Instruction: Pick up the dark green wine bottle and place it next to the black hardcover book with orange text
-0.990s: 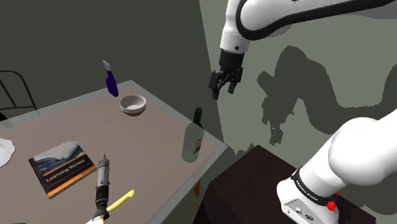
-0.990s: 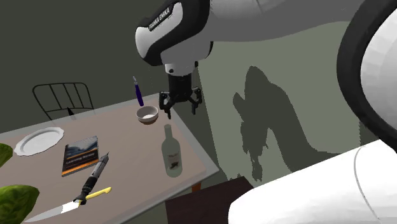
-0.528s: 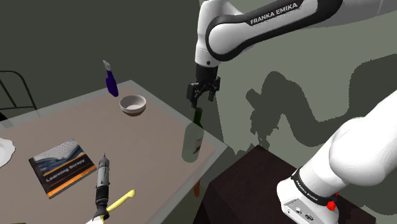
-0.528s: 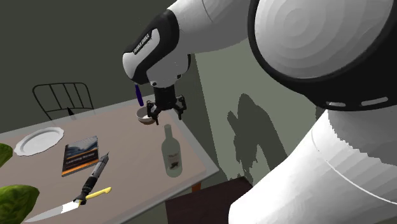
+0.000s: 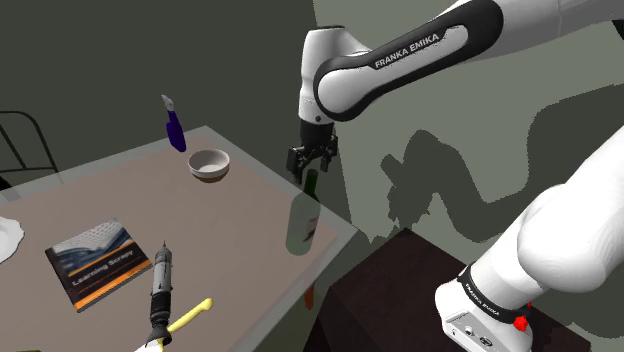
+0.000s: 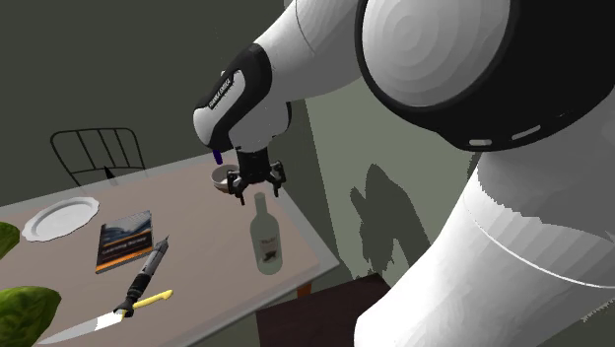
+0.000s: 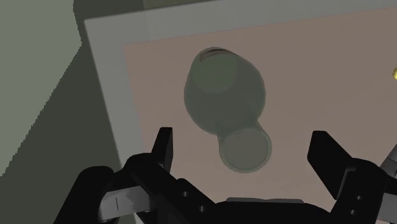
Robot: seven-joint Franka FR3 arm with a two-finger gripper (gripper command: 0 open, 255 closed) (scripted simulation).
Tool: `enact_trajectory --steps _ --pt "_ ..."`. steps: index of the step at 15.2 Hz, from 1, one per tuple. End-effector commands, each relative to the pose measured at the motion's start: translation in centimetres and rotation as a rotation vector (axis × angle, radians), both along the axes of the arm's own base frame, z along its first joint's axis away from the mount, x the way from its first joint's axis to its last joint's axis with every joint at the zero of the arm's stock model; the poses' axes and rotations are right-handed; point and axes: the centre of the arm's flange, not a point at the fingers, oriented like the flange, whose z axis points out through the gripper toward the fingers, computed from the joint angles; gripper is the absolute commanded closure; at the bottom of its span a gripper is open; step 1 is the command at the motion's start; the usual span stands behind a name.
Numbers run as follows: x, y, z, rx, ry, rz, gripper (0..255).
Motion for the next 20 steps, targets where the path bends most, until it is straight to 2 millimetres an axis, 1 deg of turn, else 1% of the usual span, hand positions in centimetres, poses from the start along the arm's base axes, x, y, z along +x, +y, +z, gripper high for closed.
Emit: enact_trajectory --steps 1,8,9,18,20 --pt "-0.1 0.0 -0.7 0.0 -0.001 0.0 0" --pt "-0.1 0.0 -0.7 0.0 -0.001 0.0 0" --pt "-0.1 0.0 -0.7 0.0 -0.001 0.0 255" --pt "-0.1 0.0 -0.7 0.0 -0.001 0.0 255" --pt "-0.1 0.0 0.4 0.0 -0.001 0.0 255"
